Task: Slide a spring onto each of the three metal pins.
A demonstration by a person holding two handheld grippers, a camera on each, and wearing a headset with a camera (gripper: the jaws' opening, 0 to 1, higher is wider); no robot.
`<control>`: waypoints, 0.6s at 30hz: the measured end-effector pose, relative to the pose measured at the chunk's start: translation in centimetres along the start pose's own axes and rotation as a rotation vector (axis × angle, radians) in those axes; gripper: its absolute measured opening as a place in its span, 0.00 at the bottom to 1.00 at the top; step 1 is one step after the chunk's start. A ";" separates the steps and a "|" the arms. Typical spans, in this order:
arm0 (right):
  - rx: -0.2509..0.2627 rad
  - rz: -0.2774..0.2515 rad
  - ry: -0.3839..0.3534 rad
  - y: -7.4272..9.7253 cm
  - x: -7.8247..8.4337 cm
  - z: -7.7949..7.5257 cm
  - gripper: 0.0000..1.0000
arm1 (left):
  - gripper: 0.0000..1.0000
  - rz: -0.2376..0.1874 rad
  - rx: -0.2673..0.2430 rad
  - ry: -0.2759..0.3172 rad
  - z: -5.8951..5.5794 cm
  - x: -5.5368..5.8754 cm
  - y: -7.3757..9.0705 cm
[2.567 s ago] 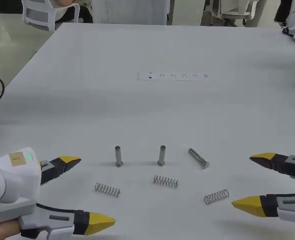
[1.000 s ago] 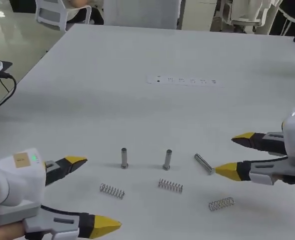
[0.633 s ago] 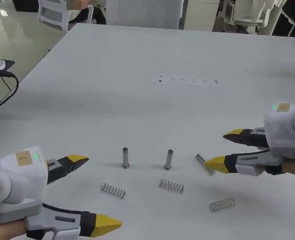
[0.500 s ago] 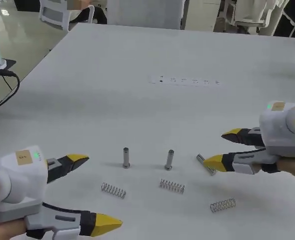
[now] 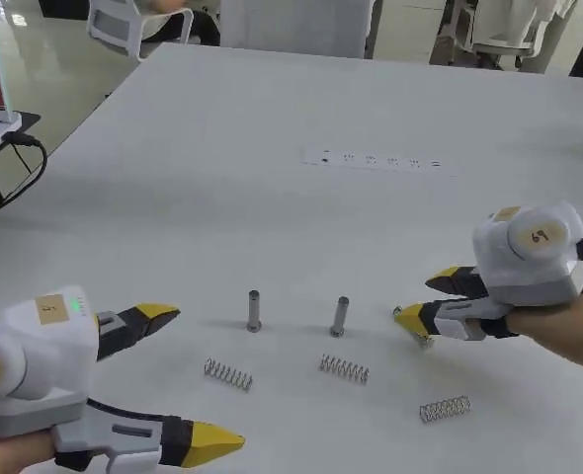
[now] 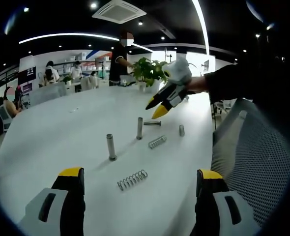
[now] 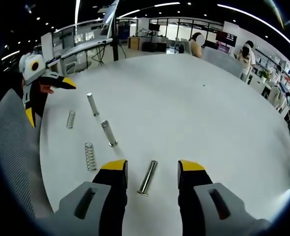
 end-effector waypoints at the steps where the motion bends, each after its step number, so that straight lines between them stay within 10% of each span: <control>1: 0.003 0.008 -0.005 -0.1 0.0 0.0 0.37 | 0.91 0.000 0.000 0.000 0.0 0.0 0.0; 18: 0.071 0.122 -0.025 -2.1 1.1 0.0 0.23 | 0.90 -0.006 0.004 0.003 0.1 0.1 0.0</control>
Point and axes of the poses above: the centre of the closed fingertips' face, and the gripper's own axes: y roughly backward along the fingers, z roughly to its left, x roughly out of its underside, the point moved 3 cm from there along y, roughly backward along the fingers, and after that the axes turned 7 degrees about -y, right-handed, at the moved point
